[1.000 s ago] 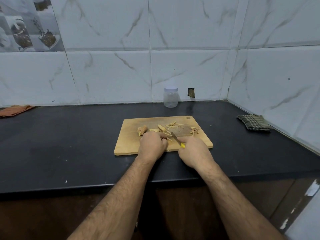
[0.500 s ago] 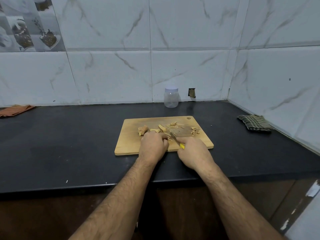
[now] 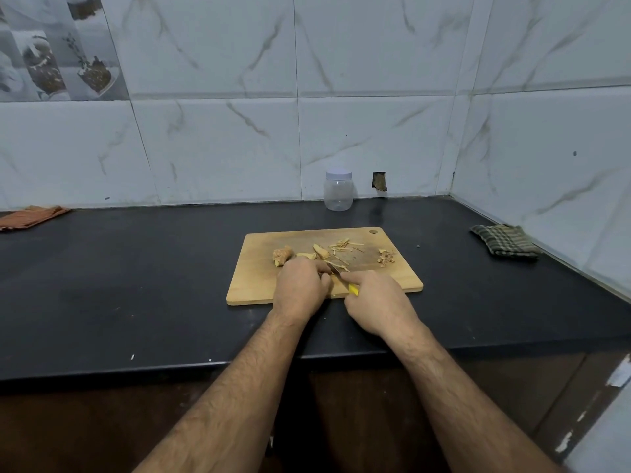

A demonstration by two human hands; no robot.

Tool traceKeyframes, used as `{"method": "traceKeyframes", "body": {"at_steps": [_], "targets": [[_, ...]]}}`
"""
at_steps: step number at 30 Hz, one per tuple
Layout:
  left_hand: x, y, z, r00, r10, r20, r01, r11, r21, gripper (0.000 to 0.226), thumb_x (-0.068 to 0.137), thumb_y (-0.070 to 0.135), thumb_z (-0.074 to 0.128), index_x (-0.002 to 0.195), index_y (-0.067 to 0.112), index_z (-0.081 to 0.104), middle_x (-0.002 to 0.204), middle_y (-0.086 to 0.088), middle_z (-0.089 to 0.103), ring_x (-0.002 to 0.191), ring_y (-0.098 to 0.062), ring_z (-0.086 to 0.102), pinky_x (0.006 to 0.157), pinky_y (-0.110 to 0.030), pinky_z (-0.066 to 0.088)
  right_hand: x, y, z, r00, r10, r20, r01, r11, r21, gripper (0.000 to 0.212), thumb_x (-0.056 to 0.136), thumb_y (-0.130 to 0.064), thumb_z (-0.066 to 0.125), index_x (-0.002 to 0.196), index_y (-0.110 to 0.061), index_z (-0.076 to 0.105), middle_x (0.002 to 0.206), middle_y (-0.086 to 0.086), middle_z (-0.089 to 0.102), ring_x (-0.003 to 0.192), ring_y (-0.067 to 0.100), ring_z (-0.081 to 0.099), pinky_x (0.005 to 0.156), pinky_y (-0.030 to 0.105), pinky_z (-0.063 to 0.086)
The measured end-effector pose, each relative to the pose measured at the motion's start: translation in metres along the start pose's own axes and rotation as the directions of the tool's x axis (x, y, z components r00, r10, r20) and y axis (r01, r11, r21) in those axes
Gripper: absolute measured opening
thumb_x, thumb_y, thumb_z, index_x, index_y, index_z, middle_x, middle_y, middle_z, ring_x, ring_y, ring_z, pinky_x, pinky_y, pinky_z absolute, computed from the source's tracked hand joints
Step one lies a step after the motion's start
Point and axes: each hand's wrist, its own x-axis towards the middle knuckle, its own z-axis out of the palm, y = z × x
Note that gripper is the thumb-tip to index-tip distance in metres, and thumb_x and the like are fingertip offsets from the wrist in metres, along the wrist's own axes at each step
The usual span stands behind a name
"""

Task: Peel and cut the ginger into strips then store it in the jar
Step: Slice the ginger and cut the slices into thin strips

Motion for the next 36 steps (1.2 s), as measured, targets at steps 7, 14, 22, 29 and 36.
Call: {"method": "traceKeyframes", "body": {"at_steps": [7, 14, 22, 29, 36], "targets": [[-0.002, 0.005, -0.002, 0.995, 0.102, -0.016, -0.098, 0.981, 0.166, 0.032, 0.09, 0.02, 0.049, 0.105, 0.023, 0.076, 0.094, -0.005, 0.069, 0.091, -0.025, 0.061, 0.081, -0.039, 0.053, 0.0, -0.002, 0.001, 1.0, 0.01, 0.007, -0.01, 0.999, -0.043, 0.056, 0.093, -0.015, 0.052, 0.143, -0.038, 0.051, 0.135, -0.001, 0.06, 0.108, 0.018, 0.062, 0.087, 0.033, 0.054], [-0.001, 0.003, -0.003, 0.99, 0.14, 0.016, -0.139, 0.955, 0.262, 0.035, 0.094, 0.022, 0.044, 0.114, 0.027, 0.072, 0.106, -0.005, 0.065, 0.102, -0.026, 0.057, 0.084, -0.04, 0.051, 0.005, -0.004, 0.0, 0.999, 0.002, 0.047, 0.002, 0.997, -0.08, 0.056, 0.092, -0.011, 0.052, 0.143, -0.035, 0.052, 0.138, 0.0, 0.059, 0.117, 0.021, 0.058, 0.092, 0.032, 0.053], [-0.001, 0.007, -0.001, 0.985, 0.169, -0.041, -0.139, 0.906, 0.4, 0.033, 0.096, 0.027, 0.042, 0.11, 0.026, 0.072, 0.107, -0.003, 0.066, 0.099, -0.026, 0.059, 0.074, -0.037, 0.047, 0.006, -0.003, -0.001, 0.998, -0.007, 0.064, 0.013, 0.995, -0.099, 0.058, 0.092, -0.009, 0.05, 0.144, -0.036, 0.05, 0.139, 0.002, 0.058, 0.121, 0.021, 0.056, 0.095, 0.032, 0.051], [-0.005, 0.009, 0.0, 0.986, 0.158, -0.057, -0.121, 0.905, 0.409, 0.031, 0.095, 0.029, 0.042, 0.105, 0.025, 0.071, 0.104, -0.002, 0.065, 0.097, -0.025, 0.059, 0.073, -0.037, 0.045, -0.01, 0.008, -0.006, 0.997, 0.021, 0.077, -0.015, 0.997, -0.08, 0.057, 0.095, -0.011, 0.05, 0.144, -0.039, 0.049, 0.14, 0.001, 0.056, 0.117, 0.021, 0.057, 0.093, 0.035, 0.054], [-0.006, 0.007, 0.001, 0.99, 0.128, -0.061, -0.096, 0.922, 0.376, 0.033, 0.093, 0.029, 0.043, 0.107, 0.027, 0.073, 0.105, -0.001, 0.065, 0.098, -0.024, 0.058, 0.079, -0.039, 0.048, -0.009, 0.008, -0.002, 0.998, 0.048, 0.036, -0.047, 0.998, -0.029, 0.055, 0.094, -0.014, 0.053, 0.143, -0.038, 0.05, 0.137, 0.001, 0.059, 0.108, 0.019, 0.061, 0.086, 0.032, 0.055]]}}
